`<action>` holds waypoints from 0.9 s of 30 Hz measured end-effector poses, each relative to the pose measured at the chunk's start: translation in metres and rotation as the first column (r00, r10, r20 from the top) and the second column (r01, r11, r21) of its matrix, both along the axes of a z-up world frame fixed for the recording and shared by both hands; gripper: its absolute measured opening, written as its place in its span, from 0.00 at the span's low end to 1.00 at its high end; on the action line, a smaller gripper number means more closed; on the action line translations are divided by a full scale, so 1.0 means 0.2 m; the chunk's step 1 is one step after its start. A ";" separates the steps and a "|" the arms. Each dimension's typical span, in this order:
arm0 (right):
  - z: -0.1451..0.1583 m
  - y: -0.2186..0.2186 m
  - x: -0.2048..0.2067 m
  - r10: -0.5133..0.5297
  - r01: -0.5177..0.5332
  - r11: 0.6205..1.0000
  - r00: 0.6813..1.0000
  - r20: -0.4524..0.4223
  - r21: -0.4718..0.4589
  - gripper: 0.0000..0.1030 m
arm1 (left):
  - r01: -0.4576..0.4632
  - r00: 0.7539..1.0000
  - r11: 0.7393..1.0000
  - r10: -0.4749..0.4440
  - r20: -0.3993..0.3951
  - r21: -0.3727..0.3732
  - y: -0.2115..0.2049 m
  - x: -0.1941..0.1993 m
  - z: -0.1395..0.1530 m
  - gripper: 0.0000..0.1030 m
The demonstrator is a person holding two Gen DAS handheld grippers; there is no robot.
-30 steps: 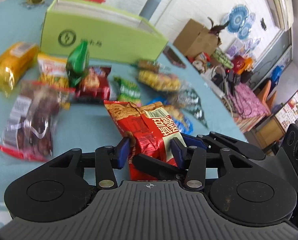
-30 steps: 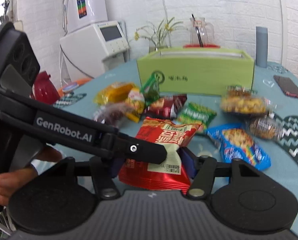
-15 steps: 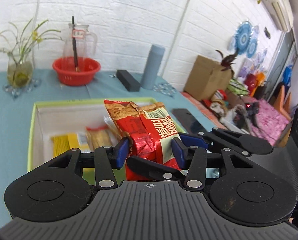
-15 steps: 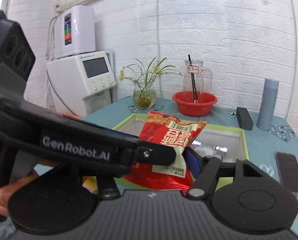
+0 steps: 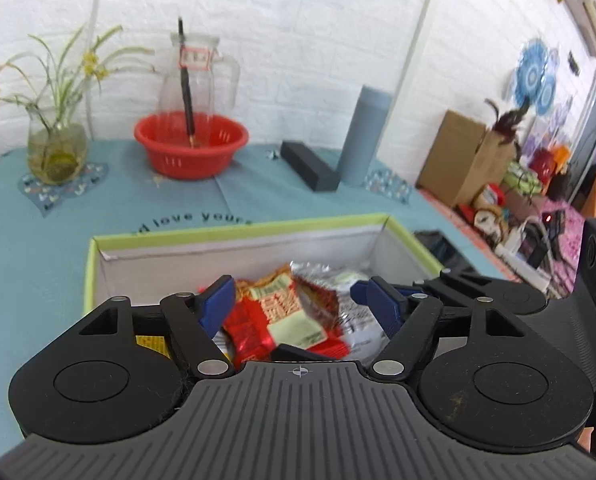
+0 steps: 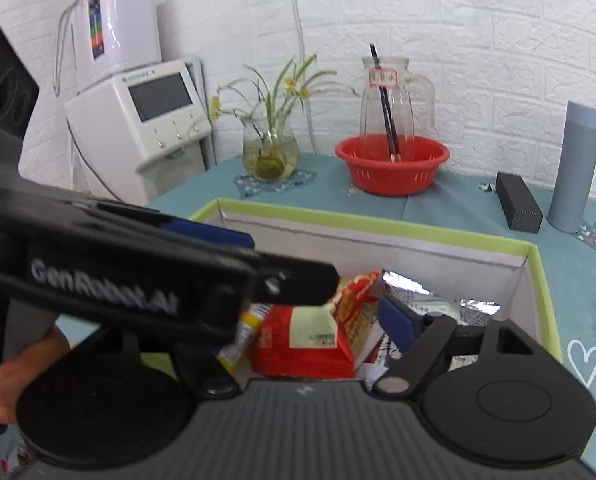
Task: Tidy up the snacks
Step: 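Grasp the clear bag of dried meat with the left gripper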
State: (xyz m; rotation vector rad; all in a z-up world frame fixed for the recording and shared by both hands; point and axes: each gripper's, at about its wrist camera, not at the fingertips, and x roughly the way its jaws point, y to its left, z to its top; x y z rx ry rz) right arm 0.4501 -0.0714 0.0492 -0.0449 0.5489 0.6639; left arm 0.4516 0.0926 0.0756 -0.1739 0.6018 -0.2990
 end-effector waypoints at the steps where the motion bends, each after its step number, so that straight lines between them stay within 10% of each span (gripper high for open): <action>1: 0.04 -0.01 -0.05 -0.001 0.001 1.000 1.000 0.024 0.005 0.85 | -0.001 1.000 1.000 0.001 0.025 -0.007 0.01 -0.05 0.04 0.61; 12: 0.17 -0.05 -0.84 0.089 -0.099 0.992 0.989 0.117 0.080 0.99 | -0.052 0.983 0.997 0.061 0.172 -0.060 0.15 -0.82 0.20 0.79; 19: -0.19 0.15 -1.08 0.198 -0.184 0.976 0.972 -0.126 0.116 0.99 | -0.139 0.990 0.990 0.139 0.009 -0.026 0.31 -1.19 -0.15 0.79; 27: -0.31 0.37 -1.11 0.191 -0.189 0.982 0.969 -0.156 0.025 0.99 | -0.118 0.989 0.992 0.113 -0.093 -0.050 0.36 -1.20 -0.35 0.76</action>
